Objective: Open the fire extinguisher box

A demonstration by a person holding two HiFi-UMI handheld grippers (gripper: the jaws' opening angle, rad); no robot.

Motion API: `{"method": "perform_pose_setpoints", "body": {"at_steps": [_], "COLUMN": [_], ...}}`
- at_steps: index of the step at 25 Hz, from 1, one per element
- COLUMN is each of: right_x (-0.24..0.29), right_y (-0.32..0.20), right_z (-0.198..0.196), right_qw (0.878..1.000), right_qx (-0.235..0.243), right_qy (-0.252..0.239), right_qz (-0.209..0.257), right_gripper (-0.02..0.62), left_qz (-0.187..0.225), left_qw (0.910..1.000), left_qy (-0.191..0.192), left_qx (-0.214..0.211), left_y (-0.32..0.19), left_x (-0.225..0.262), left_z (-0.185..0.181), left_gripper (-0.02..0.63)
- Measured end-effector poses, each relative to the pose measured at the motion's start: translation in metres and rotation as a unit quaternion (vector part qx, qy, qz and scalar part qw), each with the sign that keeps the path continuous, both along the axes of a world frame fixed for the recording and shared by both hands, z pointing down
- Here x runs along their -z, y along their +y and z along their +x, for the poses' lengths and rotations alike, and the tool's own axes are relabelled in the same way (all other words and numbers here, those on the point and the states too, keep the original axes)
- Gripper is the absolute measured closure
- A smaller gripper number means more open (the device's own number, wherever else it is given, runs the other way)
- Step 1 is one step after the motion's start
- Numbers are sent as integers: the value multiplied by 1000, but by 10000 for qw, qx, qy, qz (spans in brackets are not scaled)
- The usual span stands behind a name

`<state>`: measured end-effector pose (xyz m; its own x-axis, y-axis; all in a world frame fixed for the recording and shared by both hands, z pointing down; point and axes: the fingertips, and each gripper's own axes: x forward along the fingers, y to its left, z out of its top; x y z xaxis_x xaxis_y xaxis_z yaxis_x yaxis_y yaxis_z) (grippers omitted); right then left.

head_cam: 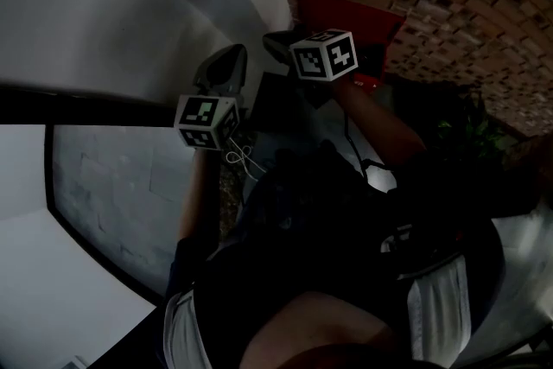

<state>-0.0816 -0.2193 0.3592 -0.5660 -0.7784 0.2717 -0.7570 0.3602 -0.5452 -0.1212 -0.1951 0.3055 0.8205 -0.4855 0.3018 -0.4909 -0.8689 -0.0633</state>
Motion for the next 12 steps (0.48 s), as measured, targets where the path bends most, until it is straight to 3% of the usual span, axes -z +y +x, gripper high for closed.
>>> {"method": "perform_pose_setpoints", "body": {"at_steps": [4, 12], "right_x": [-5, -5], "right_y": [1, 8], "right_z": [0, -16], "right_qw": [9999, 9988], "right_qx": [43, 476], "right_qy": [104, -110], "right_qz": [-37, -28], "right_gripper": [594, 594], "left_qz": [-192, -292], "left_qw": [9991, 9990], "left_qy": [379, 315], "left_qx": [-15, -146], "left_y": [-2, 11], "left_x": [5, -6], "left_z": [4, 11], "left_gripper": [611, 611]}}
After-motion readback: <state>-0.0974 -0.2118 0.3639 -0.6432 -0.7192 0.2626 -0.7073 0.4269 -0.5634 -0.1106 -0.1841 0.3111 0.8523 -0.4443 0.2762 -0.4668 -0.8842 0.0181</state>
